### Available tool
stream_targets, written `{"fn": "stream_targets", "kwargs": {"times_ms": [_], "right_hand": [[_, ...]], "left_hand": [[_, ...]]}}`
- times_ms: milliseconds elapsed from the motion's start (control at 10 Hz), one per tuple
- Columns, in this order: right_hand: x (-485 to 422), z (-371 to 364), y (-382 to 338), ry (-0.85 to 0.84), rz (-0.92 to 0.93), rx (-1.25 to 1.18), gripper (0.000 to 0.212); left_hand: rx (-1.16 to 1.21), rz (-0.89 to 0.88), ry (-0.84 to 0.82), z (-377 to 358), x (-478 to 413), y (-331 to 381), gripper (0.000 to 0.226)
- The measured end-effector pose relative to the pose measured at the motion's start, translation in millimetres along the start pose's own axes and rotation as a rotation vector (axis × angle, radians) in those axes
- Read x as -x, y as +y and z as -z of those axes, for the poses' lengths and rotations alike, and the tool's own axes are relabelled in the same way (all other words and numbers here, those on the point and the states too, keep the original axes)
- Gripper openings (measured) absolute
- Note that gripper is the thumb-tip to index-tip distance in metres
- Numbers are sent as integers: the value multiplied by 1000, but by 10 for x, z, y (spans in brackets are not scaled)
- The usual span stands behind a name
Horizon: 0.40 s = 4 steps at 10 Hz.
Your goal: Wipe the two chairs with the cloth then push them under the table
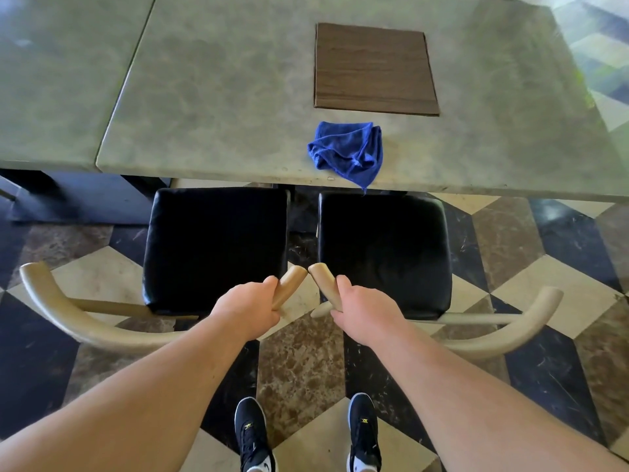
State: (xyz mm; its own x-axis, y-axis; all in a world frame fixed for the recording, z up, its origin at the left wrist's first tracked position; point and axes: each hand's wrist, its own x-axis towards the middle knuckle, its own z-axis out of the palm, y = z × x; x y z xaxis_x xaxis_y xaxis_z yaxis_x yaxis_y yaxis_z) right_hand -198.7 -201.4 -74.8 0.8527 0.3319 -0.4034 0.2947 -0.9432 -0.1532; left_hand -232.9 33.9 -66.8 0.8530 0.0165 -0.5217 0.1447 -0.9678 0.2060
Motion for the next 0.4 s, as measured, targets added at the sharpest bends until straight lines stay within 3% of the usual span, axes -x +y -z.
{"fn": "stream_targets", "kwargs": {"times_ms": [200,400], "right_hand": [[25,73,-20,-16,4,16,59],[26,279,-40,34,56,18,88]], "left_hand": [[-50,-3,21,80,20,25,35],[-15,-46,111,318,25,96,78]]}}
